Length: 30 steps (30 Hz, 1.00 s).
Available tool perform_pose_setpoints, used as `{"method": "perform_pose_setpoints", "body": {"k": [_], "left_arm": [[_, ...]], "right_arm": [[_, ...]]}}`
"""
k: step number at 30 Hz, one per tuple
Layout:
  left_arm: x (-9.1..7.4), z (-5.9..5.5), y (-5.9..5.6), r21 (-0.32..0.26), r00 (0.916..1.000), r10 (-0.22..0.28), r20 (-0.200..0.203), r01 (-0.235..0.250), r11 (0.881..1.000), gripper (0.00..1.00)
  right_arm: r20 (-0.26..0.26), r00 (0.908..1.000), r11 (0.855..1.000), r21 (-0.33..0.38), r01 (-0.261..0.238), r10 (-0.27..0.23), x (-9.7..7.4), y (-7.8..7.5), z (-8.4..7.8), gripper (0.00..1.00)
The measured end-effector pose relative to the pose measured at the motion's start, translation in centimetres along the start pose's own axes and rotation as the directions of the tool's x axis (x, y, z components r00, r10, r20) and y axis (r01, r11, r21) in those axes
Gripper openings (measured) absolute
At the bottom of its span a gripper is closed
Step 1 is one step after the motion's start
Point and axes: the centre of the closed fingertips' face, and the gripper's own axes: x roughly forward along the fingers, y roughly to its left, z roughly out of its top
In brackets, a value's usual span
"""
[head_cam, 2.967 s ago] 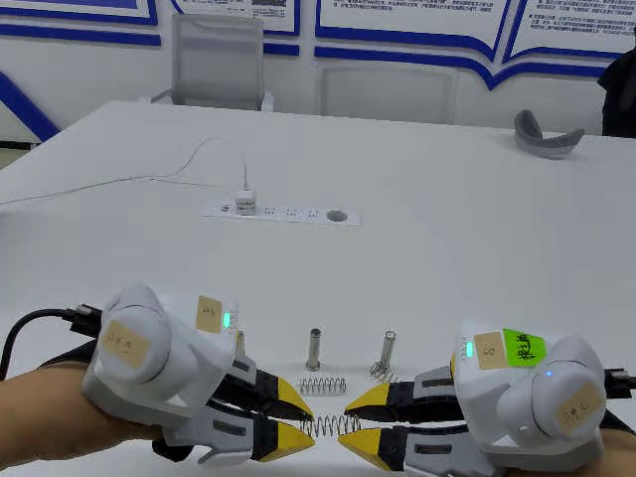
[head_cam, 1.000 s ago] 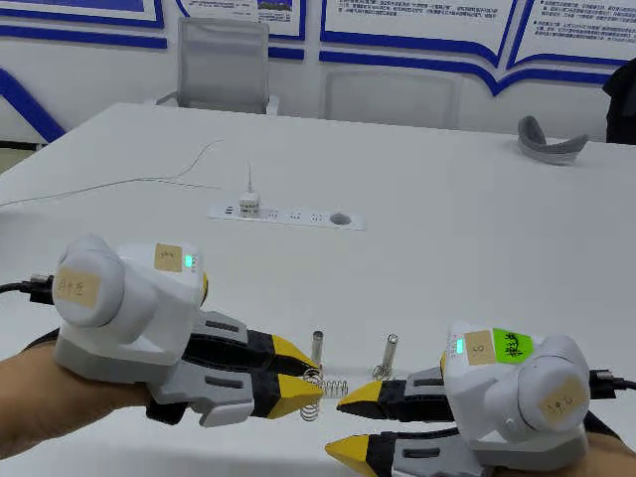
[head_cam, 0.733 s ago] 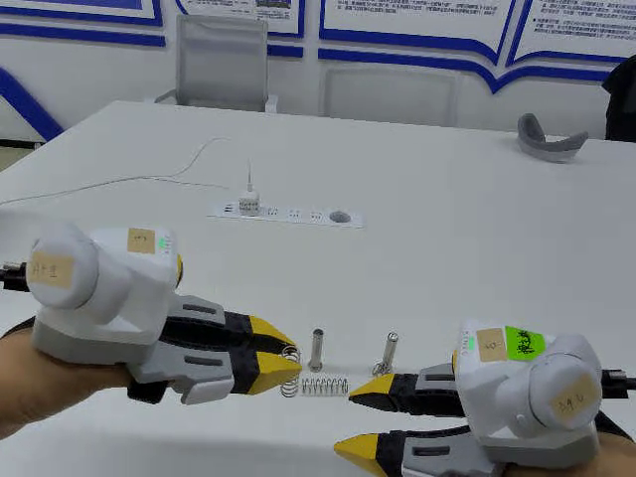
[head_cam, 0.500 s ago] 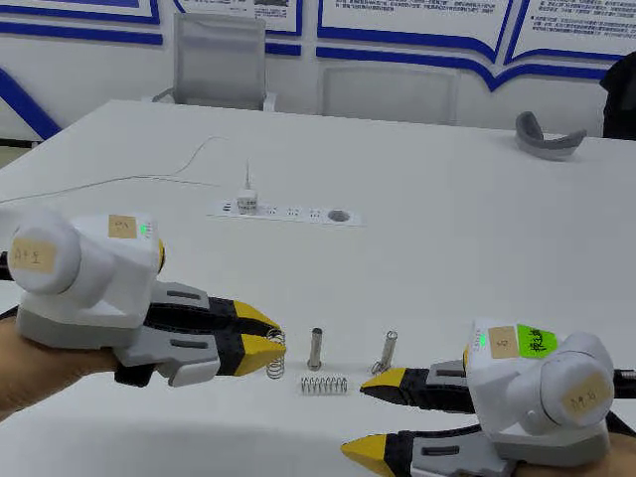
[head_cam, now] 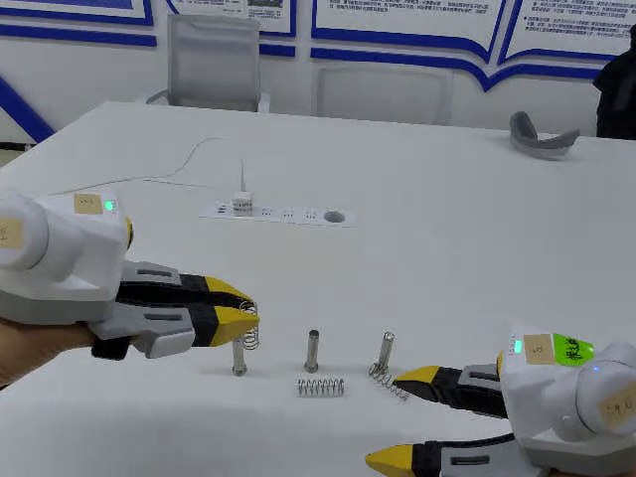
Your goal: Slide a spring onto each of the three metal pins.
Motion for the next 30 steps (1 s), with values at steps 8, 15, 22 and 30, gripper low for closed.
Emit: {"method": "perform_pose_setpoints", "body": {"k": [8,15,22,30], "left_arm": [[-0.1,-0.3,1.7,-0.019,0.9995,0.033,-0.004,-0.033,0.999,0.10],[0.0,-0.7,2.6,-0.029,0.9986,0.052,-0.013,-0.053,0.998,0.10],[0.2,-1.2,3.1,-0.033,0.9977,0.063,-0.026,-0.064,0.997,0.10],[0.6,-2.0,3.7,-0.046,0.9968,0.071,-0.036,-0.073,0.996,0.10]], "right_arm": [[-0.010,0.9993,0.999,0.038,0.037,-0.036,-1.1,-0.7,-1.4,0.55],[-0.003,0.9973,0.996,0.060,0.073,-0.073,-1.9,-1.4,-2.0,0.61],[0.022,0.9925,0.990,0.073,0.118,-0.120,-2.4,-2.2,-2.0,0.72],[0.029,0.9882,0.986,0.082,0.148,-0.151,-2.7,-2.7,-2.2,0.78]]}}
